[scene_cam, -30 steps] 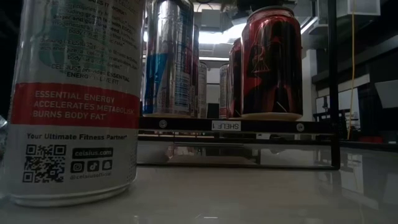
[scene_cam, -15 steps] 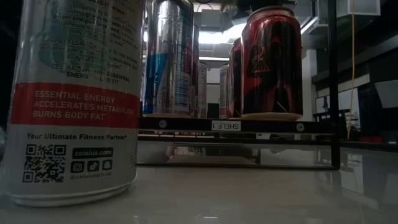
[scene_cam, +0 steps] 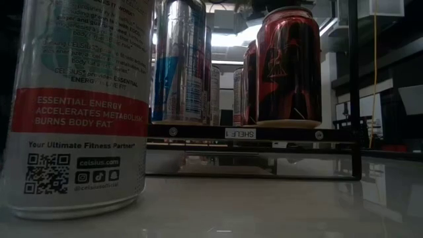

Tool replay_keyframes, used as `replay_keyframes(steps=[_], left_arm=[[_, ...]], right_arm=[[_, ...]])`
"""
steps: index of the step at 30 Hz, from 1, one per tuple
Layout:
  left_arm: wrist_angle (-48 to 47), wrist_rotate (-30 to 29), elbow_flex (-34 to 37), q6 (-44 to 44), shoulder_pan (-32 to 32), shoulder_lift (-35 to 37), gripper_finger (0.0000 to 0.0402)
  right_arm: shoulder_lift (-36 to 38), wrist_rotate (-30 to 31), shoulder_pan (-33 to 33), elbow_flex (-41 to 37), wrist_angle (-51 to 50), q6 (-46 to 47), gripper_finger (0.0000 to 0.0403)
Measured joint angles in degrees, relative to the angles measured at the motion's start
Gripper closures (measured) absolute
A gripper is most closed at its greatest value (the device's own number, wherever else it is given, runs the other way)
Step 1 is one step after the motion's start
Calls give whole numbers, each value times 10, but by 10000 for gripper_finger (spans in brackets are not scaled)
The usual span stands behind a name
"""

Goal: Place canned beverage on shelf
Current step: Put the blue soda can on the shelf aligned with the other blue soda can

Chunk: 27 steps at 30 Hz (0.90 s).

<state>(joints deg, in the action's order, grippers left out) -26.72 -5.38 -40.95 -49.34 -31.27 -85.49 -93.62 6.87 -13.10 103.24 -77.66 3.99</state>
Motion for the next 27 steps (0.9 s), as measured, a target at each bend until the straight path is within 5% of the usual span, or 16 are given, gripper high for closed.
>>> replay_keyframes(steps=[6, 16, 27], left_arm=[[-129, 65, -59, 0, 33, 0, 187], [-210, 265, -133, -39, 131, 0, 189], [-352, 418, -163, -75, 260, 1, 189]], right_arm=[[0, 0, 0, 0, 1, 0, 104], [0, 0, 0, 0, 1, 0, 104], [0, 0, 0, 0, -7, 0, 104]])
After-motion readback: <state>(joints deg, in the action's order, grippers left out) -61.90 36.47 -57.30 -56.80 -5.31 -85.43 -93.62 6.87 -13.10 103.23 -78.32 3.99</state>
